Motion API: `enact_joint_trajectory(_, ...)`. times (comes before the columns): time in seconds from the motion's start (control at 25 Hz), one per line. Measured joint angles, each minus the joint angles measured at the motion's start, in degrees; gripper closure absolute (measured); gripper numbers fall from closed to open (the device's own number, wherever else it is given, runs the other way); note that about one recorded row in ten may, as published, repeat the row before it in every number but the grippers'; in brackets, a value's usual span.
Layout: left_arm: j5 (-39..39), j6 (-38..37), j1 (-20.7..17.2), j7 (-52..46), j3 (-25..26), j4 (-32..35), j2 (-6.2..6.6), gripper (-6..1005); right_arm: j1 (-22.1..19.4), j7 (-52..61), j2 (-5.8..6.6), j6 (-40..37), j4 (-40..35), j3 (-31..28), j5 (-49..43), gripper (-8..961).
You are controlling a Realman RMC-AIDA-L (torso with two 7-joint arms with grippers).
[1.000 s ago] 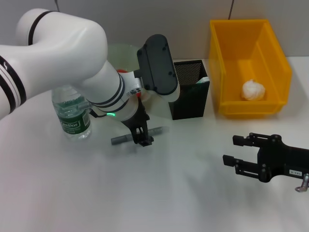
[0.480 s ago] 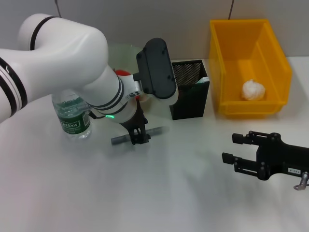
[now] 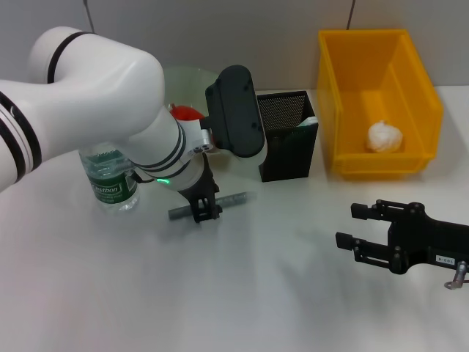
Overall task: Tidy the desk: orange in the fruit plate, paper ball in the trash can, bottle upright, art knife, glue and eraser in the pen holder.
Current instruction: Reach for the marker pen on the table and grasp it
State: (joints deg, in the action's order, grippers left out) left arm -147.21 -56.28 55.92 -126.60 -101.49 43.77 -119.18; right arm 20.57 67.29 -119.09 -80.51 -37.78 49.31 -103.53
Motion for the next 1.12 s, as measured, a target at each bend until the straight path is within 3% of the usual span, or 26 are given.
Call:
enact_joint_trajectory(0.6,-0.15,-0.37,0.42,-0.37,0.06,-1.2,0.0,683,0.18,0.03,0.0,-0.03,0.09,0.0,0.0,326)
enact_joint_trajectory(1.12,-0.21,-0.41,0.42,-0.2,0.07,-1.32,0.0,789,0.51,0.04,0.0,-0.01,0.49,0.0,0.0,327)
